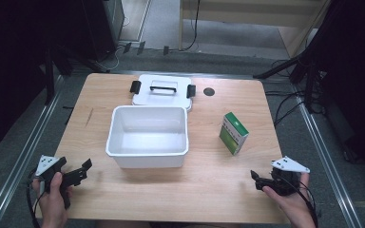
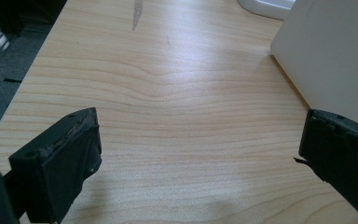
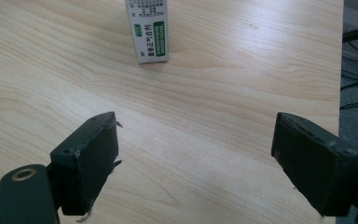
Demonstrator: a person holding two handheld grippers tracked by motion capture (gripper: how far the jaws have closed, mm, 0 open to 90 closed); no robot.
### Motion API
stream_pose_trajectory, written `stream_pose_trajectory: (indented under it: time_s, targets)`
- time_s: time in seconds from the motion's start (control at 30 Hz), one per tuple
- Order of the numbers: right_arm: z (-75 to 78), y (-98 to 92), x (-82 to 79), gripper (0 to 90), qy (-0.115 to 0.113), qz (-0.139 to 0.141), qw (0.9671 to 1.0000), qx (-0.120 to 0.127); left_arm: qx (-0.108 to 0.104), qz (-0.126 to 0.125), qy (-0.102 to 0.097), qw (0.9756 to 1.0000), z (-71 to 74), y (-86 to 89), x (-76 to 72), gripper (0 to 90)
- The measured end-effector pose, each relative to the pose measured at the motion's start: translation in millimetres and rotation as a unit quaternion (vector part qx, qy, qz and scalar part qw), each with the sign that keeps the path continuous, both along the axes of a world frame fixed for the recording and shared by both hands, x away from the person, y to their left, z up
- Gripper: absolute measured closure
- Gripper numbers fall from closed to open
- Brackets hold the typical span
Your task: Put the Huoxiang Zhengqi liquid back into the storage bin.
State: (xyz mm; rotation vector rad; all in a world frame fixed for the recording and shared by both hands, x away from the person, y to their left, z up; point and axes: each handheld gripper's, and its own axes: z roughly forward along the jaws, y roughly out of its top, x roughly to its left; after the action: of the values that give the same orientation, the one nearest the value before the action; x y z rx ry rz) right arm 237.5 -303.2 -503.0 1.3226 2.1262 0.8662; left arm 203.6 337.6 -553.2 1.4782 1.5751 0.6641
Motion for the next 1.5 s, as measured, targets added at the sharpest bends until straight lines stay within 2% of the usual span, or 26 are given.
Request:
stream_pose_trajectory:
  time_s: [0.1, 0.13, 0.17, 0.2, 0.23, 0.27, 0.43, 0.57, 0.7, 0.83, 0.97, 1.1, 1.27, 1.5]
  targets:
    - [8.2, 9.0, 6.3, 14.9, 0.022, 0.015, 0.9992, -0.03, 0.0, 0.0, 0.002, 1.0, 0.1, 0.3, 0.0, 0.0]
    - [8.2, 9.0, 6.3, 14.9, 0.022, 0.015, 0.9992, -0.03, 0.0, 0.0, 0.002, 1.0, 0.1, 0.3, 0.0, 0.0]
    - [13.3, 15.1, 11.6, 14.9, 0.041, 0.023, 0.9974, -0.054, -0.002, 0.0, 0.001, 1.0, 0.0, 0.5, 0.1, 0.0]
    - [16.0, 17.8, 14.4, 14.9, 0.05, 0.028, 0.9962, -0.065, -0.003, 0.0, 0.002, 1.0, 0.0, 0.6, 0.2, 0.0]
    - [16.0, 17.8, 14.4, 14.9, 0.05, 0.028, 0.9962, -0.065, -0.003, 0.0, 0.002, 1.0, 0.0, 0.6, 0.2, 0.0]
    - [21.3, 22.8, 20.4, 14.9, 0.068, 0.035, 0.9936, -0.083, -0.004, 0.0, 0.002, 1.0, -0.1, 0.9, 0.2, 0.0]
    - [34.0, 34.1, 34.9, 14.8, 0.107, 0.047, 0.985, -0.127, -0.005, 0.0, 0.002, 1.0, -0.2, 1.2, 0.2, 0.0]
    - [45.3, 42.1, 43.9, 14.7, 0.13, 0.054, 0.9802, -0.139, -0.005, 0.0, 0.003, 1.0, -0.1, 1.2, 0.3, 0.0]
    - [54.8, 50.4, 51.1, 14.7, 0.144, 0.059, 0.9756, -0.155, -0.006, 0.0, 0.004, 1.0, -0.2, 1.3, 0.3, 0.0]
    - [60.2, 55.0, 56.5, 14.7, 0.154, 0.062, 0.9734, -0.158, -0.007, 0.0, 0.004, 1.0, -0.3, 1.6, 0.4, 0.0]
    - [65.9, 62.3, 63.5, 14.4, 0.168, 0.07, 0.9687, -0.168, -0.008, 0.001, 0.004, 1.0, -0.4, 1.6, 0.6, 0.0]
    - [70.4, 66.5, 69.1, 13.8, 0.185, 0.076, 0.9653, -0.168, -0.008, 0.002, 0.005, 1.0, -0.4, 1.5, 0.8, 0.0]
    - [76.0, 71.3, 78.0, 14.0, 0.202, 0.062, 0.9639, -0.162, -0.009, 0.003, 0.007, 0.9999, -0.5, 1.9, 1.1, 0.0]
    - [83.4, 77.7, 88.3, 19.8, 0.21, 0.044, 0.962, -0.169, -0.013, 0.004, 0.007, 0.9999, -0.6, 2.5, 1.6, 0.0]
